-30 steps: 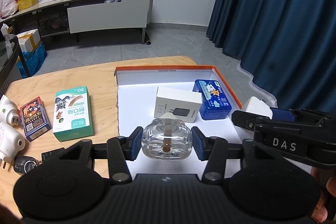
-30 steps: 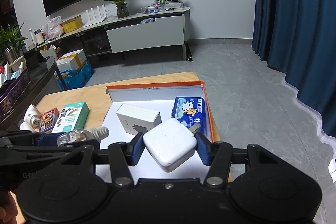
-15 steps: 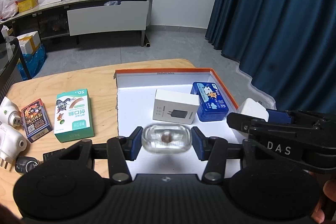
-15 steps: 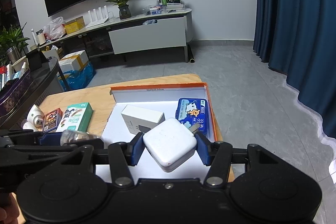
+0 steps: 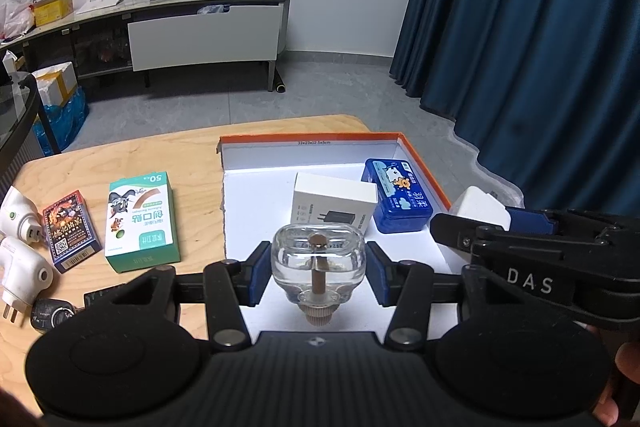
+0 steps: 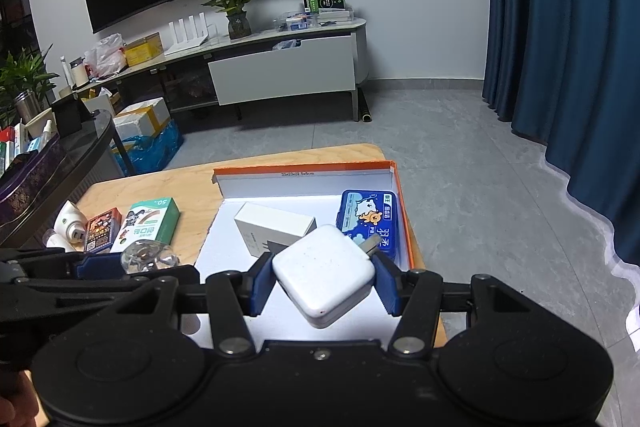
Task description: Organize rigid objects
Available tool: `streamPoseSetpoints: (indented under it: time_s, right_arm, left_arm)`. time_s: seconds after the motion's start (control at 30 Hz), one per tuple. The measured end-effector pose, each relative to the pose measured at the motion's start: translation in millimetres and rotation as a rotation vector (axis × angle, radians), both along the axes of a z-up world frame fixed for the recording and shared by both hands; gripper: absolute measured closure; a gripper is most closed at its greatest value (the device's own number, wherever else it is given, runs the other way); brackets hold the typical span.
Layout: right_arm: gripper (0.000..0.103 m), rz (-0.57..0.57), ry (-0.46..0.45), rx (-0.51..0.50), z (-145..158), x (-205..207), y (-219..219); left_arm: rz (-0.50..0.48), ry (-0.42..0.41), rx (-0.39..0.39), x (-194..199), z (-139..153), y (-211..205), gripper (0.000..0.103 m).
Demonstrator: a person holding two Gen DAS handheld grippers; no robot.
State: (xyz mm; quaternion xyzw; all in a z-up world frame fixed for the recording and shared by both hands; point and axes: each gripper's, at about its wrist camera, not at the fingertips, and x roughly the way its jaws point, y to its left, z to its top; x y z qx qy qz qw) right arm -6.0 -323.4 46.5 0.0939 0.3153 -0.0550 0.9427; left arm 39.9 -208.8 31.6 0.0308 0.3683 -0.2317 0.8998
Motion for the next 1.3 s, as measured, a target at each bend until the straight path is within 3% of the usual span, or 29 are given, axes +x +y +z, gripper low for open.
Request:
streamPoseSetpoints:
  time_s: [1.3]
  right_arm:
    - [0.039,0.006,0.010,-0.002,-4.5,0.5,4.3]
  left_arm:
    - [-0.004,0.006,0.002,1.8,-1.5,1.2,0.053]
